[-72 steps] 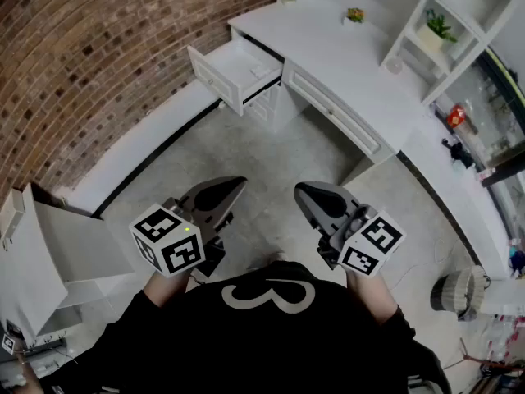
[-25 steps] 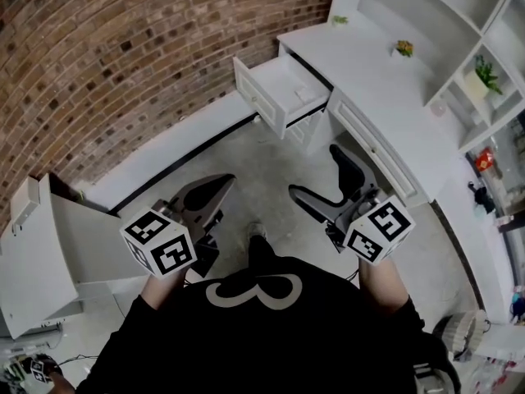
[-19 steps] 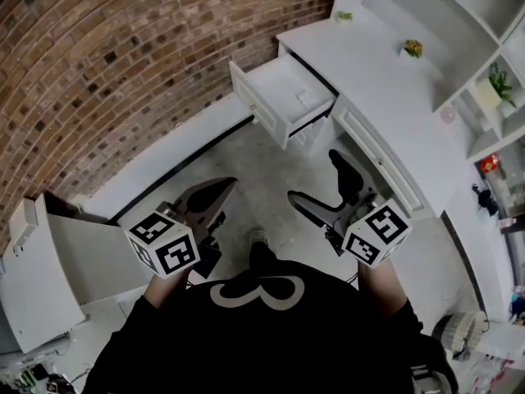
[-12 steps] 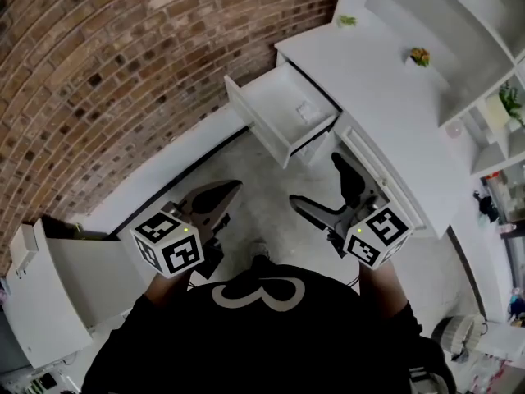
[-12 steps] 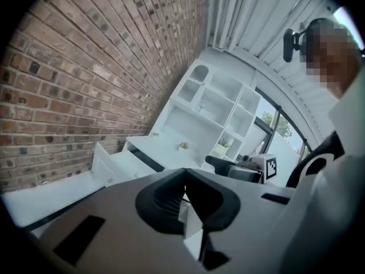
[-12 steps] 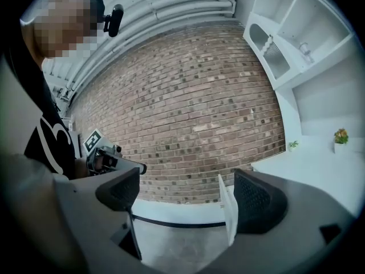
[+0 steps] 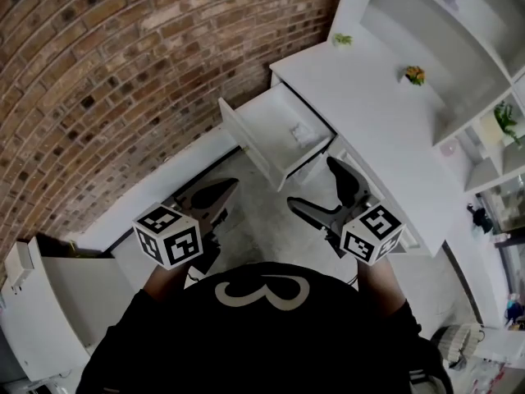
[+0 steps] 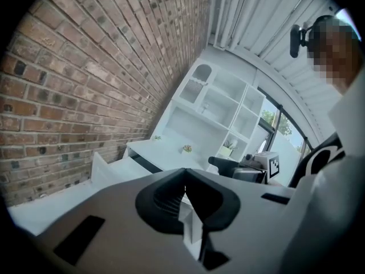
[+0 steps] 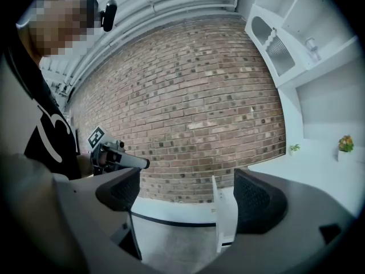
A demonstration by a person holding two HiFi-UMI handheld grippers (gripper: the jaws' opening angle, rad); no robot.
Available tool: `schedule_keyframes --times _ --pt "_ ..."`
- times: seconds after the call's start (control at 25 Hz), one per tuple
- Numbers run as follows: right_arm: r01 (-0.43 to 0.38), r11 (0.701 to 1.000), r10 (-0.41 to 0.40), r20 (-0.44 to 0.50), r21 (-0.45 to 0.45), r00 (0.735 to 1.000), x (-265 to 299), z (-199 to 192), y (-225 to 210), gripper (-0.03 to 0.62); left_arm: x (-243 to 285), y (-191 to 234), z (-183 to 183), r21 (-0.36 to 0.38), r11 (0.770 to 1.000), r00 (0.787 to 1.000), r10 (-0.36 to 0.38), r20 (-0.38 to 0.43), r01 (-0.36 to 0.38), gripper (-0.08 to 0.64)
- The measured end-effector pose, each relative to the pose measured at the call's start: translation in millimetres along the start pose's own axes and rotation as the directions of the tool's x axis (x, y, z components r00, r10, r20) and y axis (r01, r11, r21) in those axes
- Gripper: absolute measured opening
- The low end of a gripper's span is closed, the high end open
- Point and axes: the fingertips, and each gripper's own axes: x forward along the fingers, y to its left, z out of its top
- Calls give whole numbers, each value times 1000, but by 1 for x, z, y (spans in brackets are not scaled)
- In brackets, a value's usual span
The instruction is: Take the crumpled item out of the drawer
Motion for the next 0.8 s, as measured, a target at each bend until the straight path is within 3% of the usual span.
schedule_keyframes --times 0.4,0.8 --pt "33 999 -32 21 -16 999 4 12 -13 497 24 9 9 39 999 999 -37 -31 38 3" --pt "97 995 -96 -21 38 995 52 9 -66 491 75 61 26 26 995 989 -94 -114 98 3"
